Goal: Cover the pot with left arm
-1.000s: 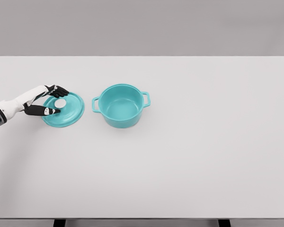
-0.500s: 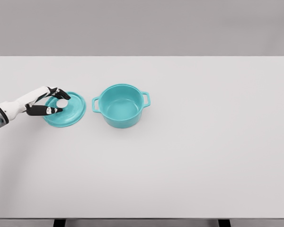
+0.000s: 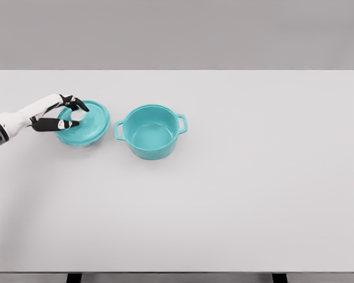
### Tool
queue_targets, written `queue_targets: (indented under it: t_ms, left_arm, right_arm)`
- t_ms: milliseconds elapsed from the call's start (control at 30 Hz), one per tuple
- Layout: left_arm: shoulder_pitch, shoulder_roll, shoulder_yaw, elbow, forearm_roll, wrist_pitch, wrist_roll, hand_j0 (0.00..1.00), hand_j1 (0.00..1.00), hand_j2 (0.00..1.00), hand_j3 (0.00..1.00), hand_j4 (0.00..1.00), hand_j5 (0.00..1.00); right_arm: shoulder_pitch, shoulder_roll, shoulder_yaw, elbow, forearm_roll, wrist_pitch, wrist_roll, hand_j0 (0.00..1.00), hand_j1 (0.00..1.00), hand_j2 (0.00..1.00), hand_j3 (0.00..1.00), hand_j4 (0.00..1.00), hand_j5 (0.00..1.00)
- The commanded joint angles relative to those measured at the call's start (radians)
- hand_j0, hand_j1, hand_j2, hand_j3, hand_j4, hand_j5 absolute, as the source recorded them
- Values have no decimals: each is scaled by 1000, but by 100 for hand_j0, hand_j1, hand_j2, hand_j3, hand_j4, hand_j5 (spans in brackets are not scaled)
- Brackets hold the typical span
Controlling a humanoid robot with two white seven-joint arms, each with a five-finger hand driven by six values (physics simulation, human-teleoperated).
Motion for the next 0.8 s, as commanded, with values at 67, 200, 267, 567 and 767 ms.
queue_targets:
  t_ms: [67, 200, 267, 567, 767]
  left_arm:
    - [-5, 5, 4, -27, 7, 1, 0, 57, 57, 57, 57, 57, 57]
    - [-14, 19, 10, -76, 9, 1, 0, 57, 57, 57, 57, 57, 57]
    - [-15, 19, 11, -97, 9, 1, 0, 57, 57, 57, 57, 57, 57]
    - [-20, 17, 27, -165, 6, 1, 0, 57, 57, 57, 57, 57, 57]
    - [-17, 0, 27, -197, 0, 1, 3, 57, 57, 57, 57, 57, 57]
  right_arm:
    - [0, 0, 0, 0, 1, 0, 0, 100, 100, 100, 100, 100, 100]
    - [0, 0, 0, 0, 1, 0, 0, 100, 100, 100, 100, 100, 100]
    - [0, 0, 0, 0, 1, 0, 0, 100, 100, 100, 100, 100, 100]
    - [0, 0, 0, 0, 1, 0, 0, 100, 100, 100, 100, 100, 100]
    - [0, 0, 0, 0, 1, 0, 0, 100, 100, 100, 100, 100, 100]
